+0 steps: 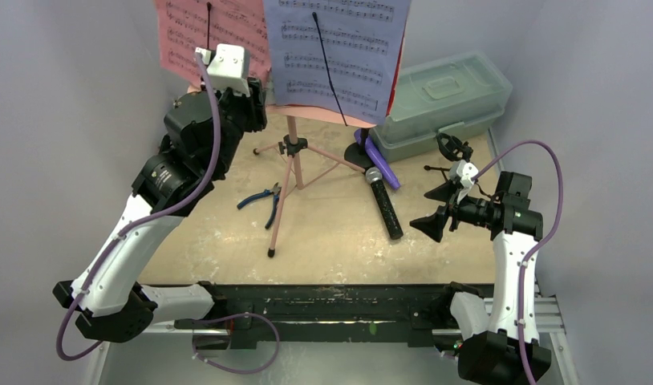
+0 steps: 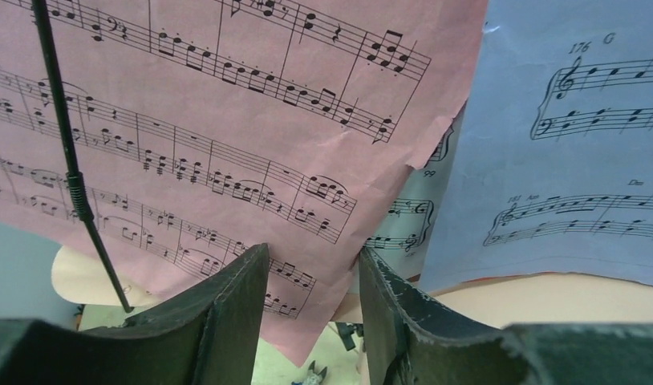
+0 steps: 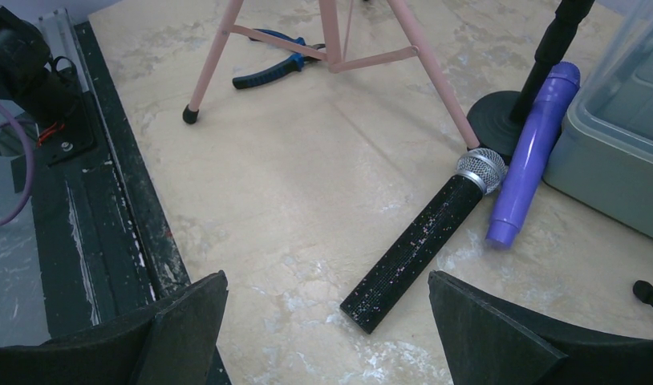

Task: Pack up the instrument practice props
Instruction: Pick up the sheet music from the music stand.

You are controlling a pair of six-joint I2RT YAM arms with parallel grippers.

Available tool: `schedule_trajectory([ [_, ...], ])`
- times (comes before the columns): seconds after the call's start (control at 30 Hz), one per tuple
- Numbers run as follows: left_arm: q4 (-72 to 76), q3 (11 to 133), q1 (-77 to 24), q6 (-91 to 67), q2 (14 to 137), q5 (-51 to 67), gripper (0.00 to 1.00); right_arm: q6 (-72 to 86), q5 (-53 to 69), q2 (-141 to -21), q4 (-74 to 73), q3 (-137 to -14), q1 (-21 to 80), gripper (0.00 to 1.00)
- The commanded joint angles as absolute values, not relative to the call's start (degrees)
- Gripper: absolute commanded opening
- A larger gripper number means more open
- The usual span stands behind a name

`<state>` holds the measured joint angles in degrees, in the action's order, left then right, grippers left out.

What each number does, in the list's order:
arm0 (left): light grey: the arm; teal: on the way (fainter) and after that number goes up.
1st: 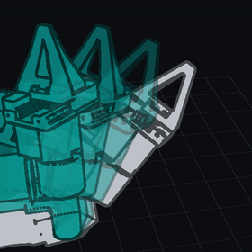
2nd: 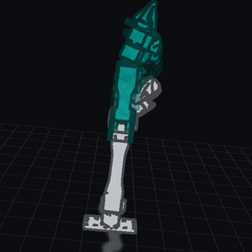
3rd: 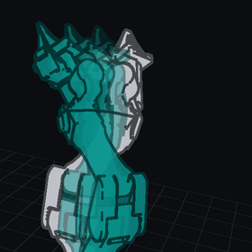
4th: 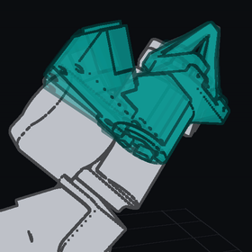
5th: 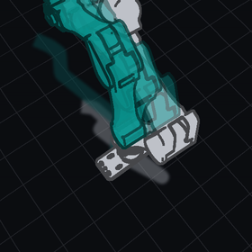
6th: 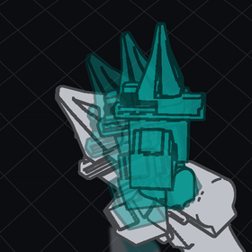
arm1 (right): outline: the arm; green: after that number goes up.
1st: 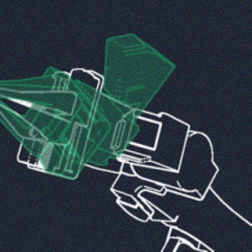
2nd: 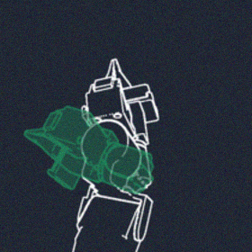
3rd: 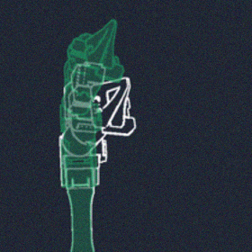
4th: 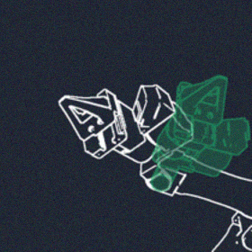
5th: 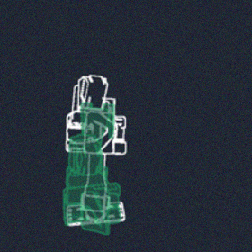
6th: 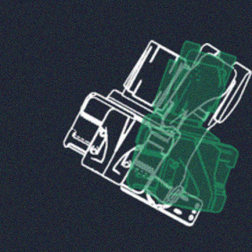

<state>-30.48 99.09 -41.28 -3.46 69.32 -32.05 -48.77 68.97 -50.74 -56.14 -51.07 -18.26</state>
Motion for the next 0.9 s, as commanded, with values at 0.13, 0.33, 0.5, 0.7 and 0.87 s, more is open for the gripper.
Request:
schedule_trajectory([
  [0.13,-26.9,97.7,-42.1,1.2,68.1,-37.3,0.30,-49.6,69.8,-50.8,-56.7,-52.4,-17.9,0.99],
  [0.33,-25.1,96.7,-42.2,2.5,66.0,-35.4,0.13,-49.6,69.8,-50.9,-56.7,-52.4,-17.9,0.99],
  [0.5,-22.2,94.8,-42.2,3.4,63.7,-33.6,0.00,-49.7,69.9,-50.8,-56.7,-52.4,-17.9,0.99],
  [0.7,-18.5,92.4,-42.2,3.5,60.8,-31.4,0.00,-49.7,69.8,-50.7,-56.8,-52.5,-17.9,0.99],
  [0.87,-17.4,90.6,-42.2,3.7,58.9,-31.4,0.00,-49.9,69.8,-50.5,-56.9,-52.4,-17.9,0.99],
])
